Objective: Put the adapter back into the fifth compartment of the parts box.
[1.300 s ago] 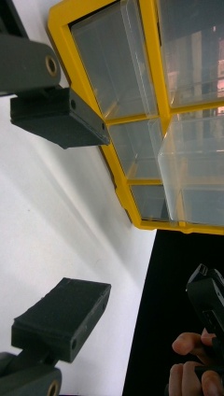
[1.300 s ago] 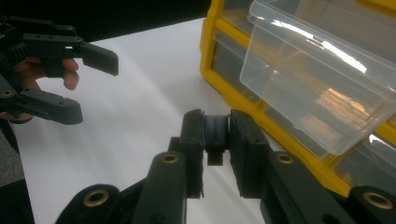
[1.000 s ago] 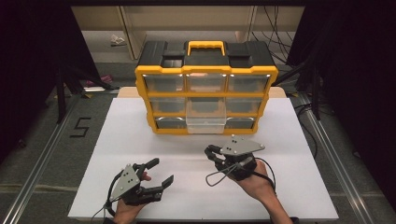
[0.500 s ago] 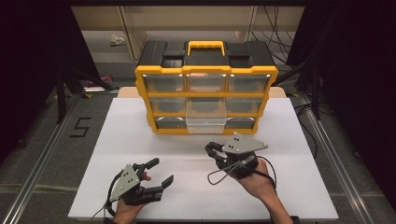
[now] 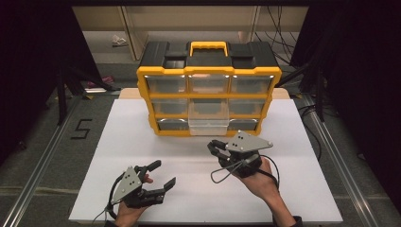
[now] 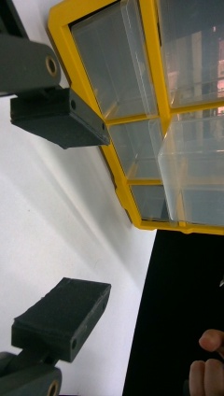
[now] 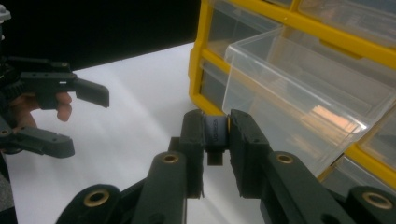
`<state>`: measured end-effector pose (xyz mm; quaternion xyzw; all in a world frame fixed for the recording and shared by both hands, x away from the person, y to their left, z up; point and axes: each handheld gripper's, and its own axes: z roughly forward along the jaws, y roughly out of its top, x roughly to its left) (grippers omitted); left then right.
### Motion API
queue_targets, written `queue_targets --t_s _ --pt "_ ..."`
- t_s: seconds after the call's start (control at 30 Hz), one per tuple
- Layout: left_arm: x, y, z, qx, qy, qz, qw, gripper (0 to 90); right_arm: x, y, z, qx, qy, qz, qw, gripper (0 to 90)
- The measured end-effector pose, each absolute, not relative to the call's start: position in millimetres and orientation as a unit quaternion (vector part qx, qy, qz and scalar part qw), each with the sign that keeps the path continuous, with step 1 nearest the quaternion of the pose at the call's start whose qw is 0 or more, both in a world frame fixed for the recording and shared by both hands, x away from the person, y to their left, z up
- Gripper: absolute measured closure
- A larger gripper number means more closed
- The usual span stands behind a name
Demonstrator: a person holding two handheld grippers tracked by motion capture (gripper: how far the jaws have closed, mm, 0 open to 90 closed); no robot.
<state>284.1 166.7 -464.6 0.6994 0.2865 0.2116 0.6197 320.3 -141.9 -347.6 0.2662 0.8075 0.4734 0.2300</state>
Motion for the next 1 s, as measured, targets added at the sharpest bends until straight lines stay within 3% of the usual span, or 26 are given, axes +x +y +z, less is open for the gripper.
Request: queue_targets --t_s 1.0 --pt "284 167 -465 0.699 0.288 0.210 0.620 23.6 349 -142 -317 0.284 0.783 0.488 0.262 76.5"
